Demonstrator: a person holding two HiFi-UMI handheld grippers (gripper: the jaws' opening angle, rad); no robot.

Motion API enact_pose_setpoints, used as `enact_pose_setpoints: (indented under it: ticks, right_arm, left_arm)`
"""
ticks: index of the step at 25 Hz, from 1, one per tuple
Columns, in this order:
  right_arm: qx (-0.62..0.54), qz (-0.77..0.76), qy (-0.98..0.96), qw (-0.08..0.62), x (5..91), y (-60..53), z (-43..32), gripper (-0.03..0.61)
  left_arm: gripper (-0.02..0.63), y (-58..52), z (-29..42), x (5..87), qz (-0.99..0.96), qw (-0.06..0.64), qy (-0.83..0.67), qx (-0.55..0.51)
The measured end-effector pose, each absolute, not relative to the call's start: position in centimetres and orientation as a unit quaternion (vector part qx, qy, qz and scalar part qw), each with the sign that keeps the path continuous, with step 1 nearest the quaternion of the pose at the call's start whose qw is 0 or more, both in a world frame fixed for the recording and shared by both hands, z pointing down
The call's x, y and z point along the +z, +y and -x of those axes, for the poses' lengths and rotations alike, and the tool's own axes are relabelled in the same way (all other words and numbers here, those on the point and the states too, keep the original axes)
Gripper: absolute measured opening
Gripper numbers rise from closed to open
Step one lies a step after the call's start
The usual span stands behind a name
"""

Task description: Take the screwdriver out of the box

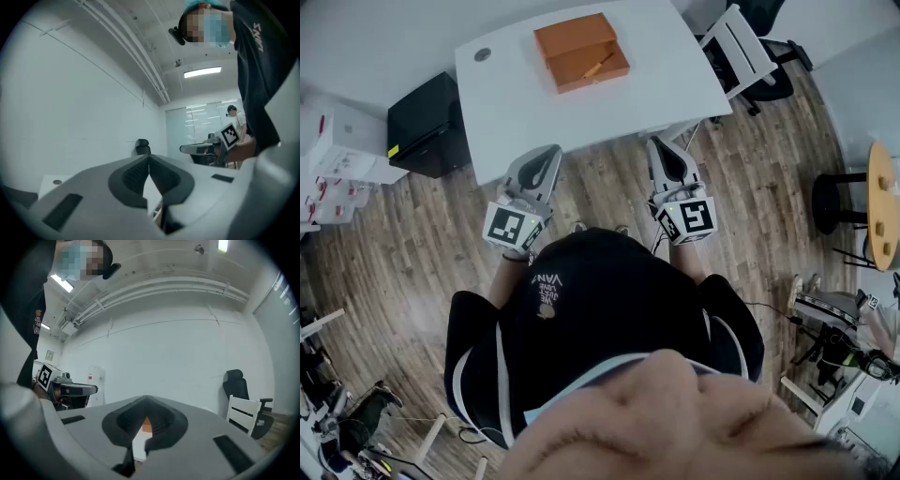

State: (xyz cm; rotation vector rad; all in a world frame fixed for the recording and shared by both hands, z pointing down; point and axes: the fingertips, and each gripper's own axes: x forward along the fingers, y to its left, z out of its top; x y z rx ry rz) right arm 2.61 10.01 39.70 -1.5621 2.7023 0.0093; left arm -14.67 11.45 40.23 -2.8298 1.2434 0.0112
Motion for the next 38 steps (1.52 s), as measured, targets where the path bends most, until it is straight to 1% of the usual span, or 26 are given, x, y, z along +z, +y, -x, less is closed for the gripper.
enact_pose_setpoints:
  ticks: [4, 9, 15, 28, 38]
  right_arm:
    - [0.002, 0.504, 0.864, 0.012, 39.7, 9.8, -1.8, 0.011]
    - [-0.008, 0.513, 0.858, 0.031, 39.7, 9.6, -1.1, 0.012]
    - [-0.010, 0.523, 0.852, 0.028, 39.9, 9.2, -0.7, 0.012]
    - [-0.007, 0.496, 0.868, 0.023, 39.6, 4.5, -2.9, 0.012]
    - [-0.010, 0.463, 0.886, 0.025, 40.2, 0.2, -6.5, 0.012]
  left_arm:
    - [0.017, 11.3, 15.2, 40.4, 0.919, 0.023, 0.393, 0.005]
    - [0.017, 10.9, 16.0, 40.8, 0.925, 0.018, 0.380, 0.006]
    - [0.017, 10.0, 16.3, 41.4, 0.931, 0.008, 0.366, 0.004]
    - [0.017, 5.8, 13.2, 40.7, 0.925, 0.003, 0.379, 0.010]
    - [0.017, 1.8, 9.2, 40.9, 0.912, 0.007, 0.411, 0.005]
